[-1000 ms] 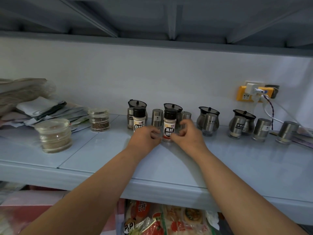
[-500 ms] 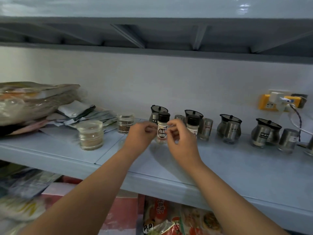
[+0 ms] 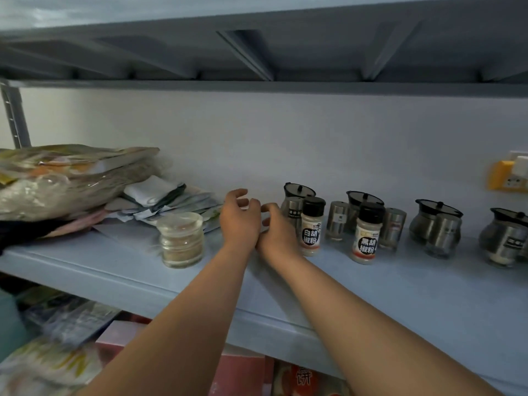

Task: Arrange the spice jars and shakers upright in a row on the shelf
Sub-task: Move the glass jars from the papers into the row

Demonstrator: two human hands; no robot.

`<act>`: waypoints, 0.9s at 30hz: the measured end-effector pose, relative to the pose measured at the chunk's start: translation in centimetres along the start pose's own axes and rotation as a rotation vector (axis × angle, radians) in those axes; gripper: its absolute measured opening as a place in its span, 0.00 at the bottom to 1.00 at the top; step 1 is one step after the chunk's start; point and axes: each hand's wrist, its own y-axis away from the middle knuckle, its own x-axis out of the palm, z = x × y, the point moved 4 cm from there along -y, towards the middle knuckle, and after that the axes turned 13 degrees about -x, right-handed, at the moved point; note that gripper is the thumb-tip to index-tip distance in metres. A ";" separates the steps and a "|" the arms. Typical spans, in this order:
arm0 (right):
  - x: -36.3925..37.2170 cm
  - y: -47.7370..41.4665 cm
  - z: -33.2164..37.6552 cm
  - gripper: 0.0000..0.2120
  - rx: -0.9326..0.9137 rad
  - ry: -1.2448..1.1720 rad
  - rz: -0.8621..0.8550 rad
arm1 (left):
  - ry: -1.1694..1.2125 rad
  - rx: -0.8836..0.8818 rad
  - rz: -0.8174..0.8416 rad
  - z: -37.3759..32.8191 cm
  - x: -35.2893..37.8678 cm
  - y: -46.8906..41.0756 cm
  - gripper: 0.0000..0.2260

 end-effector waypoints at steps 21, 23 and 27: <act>2.6 -2.5 -2.7 0.37 -0.017 -0.119 0.128 | -0.122 -0.013 -0.084 1.9 -0.6 -2.5 0.20; 2.7 -2.5 -2.8 0.38 -0.021 -0.130 0.137 | -0.077 -0.054 -0.053 2.3 -0.5 -2.7 0.21; 2.9 -2.7 -3.2 0.38 -0.007 -0.178 0.120 | -0.019 -0.090 -0.064 2.6 -0.7 -2.9 0.19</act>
